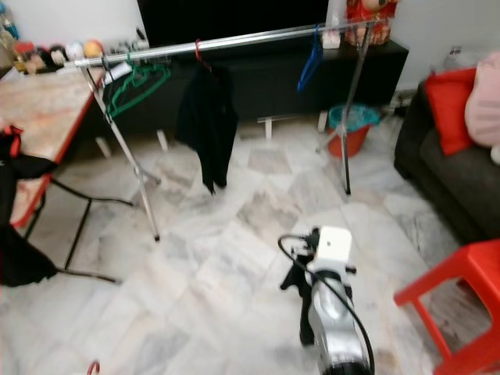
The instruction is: Hang hanger
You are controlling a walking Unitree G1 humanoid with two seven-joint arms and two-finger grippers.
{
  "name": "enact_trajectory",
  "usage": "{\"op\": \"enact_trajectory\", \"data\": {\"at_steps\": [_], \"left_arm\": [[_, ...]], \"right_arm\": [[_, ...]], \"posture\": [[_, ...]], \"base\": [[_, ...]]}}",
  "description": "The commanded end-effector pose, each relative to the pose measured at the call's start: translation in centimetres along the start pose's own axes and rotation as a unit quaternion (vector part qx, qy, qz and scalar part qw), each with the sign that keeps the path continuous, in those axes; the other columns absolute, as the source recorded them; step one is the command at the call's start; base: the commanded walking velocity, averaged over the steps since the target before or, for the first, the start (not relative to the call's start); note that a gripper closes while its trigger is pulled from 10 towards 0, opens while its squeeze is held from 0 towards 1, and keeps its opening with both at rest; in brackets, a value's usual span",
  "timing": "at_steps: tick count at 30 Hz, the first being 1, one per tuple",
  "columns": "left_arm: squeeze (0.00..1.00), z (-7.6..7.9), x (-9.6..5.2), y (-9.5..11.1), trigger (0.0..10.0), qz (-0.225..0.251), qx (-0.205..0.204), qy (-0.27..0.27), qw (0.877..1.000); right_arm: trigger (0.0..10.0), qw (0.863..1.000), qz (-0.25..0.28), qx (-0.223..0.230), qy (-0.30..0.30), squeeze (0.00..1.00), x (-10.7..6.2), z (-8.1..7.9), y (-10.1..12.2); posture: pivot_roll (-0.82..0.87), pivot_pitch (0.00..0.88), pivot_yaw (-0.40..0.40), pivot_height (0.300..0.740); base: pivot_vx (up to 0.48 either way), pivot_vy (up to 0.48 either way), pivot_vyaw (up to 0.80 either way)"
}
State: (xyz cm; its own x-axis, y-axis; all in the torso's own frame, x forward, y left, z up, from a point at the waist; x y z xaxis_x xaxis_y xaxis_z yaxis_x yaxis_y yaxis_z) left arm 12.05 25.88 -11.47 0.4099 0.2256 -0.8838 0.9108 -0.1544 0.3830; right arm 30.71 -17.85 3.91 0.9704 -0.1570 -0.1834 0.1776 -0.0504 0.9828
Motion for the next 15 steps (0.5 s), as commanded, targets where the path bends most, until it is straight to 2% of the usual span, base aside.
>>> {"op": "enact_trajectory", "data": {"at_steps": [1, 10, 15], "left_arm": [[0.0, -0.4, -0.1, -0.2, 10.0, 0.0, 0.013, -0.001, 1.0], [0.0, -1.7, -0.1, 0.1, 10.0, 0.004, 0.015, 0.01, 1.0], [0.0, -1.9, 0.0, 1.3, 10.0, 0.021, 0.007, 0.016, 1.0]], "right_arm": [[10.0, 1.0, 0.018, 0.003, 0.002, 0.0, 0.3, -0.2, 0.9], [10.0, 1.0, 0.017, 0.003, 0.009, 0.0, 0.6, -0.8, 1.0], [10.0, 1.0, 0.017, 0.003, 0.01, 0.0, 1.0, -0.7, 1.2]], "posture": [[-0.12, 0.0, 0.056, 0.732], [-0.1, 0.0, 0.047, 0.732], [-0.08, 0.0, 0.024, 0.732]], "base": [[0.0, 0.0, 0.0], [0.0, 0.0, 0.0], [0.0, 0.0, 0.0]]}}
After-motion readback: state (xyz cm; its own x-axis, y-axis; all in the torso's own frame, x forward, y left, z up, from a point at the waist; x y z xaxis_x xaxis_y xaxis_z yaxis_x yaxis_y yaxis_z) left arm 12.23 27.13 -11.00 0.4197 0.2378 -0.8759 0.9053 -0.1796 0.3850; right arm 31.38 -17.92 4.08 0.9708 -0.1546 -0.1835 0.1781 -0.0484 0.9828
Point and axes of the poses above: a point about 5 cm out from each wrist's last joint towards the gripper, its own x axis pointing out of the wrist towards the gripper, its own y axis along the axis of the wrist's last joint, z = x × y, the point moved 2 cm from there along x, pointing out of the wrist towards the gripper
